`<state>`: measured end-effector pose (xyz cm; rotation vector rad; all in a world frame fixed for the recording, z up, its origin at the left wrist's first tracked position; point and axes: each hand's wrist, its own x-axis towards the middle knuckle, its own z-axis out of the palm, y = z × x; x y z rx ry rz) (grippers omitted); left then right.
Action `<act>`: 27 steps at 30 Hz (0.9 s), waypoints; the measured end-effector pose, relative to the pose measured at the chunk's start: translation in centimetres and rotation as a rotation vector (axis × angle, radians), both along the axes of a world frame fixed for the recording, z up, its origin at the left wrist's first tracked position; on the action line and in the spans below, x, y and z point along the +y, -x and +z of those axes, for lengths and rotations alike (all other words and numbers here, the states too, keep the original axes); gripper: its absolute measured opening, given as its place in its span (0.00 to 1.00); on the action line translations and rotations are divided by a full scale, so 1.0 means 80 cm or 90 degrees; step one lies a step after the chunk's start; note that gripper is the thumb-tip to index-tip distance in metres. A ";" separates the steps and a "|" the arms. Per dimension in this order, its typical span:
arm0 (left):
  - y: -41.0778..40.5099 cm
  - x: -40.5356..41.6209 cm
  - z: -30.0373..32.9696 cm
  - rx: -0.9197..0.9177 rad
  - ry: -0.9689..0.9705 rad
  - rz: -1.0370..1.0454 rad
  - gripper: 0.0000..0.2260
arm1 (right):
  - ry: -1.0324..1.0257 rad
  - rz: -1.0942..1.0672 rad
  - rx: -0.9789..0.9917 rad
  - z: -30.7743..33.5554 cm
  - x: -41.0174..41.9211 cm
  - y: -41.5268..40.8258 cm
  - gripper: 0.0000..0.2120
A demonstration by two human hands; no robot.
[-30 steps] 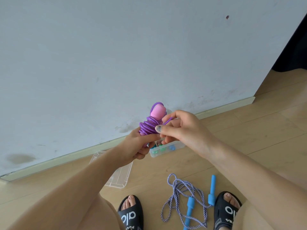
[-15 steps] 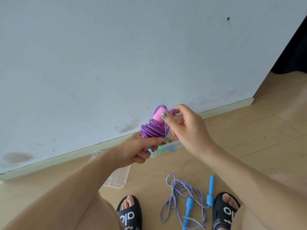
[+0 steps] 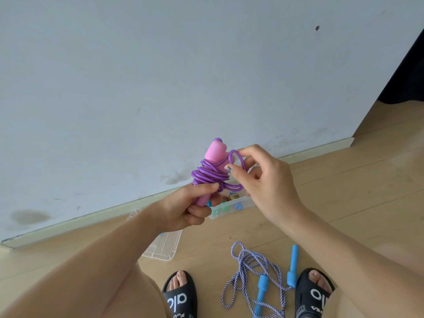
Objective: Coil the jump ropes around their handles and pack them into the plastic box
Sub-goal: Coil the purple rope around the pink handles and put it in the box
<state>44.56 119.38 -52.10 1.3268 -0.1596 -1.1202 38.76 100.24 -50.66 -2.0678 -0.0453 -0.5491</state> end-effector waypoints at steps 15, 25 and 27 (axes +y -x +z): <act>-0.007 0.011 -0.003 -0.117 -0.047 -0.016 0.11 | 0.112 0.053 0.087 -0.003 -0.002 0.009 0.09; -0.011 0.013 -0.008 -0.182 -0.083 -0.006 0.17 | 0.167 0.017 0.050 -0.012 0.013 0.006 0.11; -0.012 0.011 -0.009 -0.186 -0.081 -0.001 0.19 | 0.158 -0.007 0.039 -0.013 0.014 0.003 0.12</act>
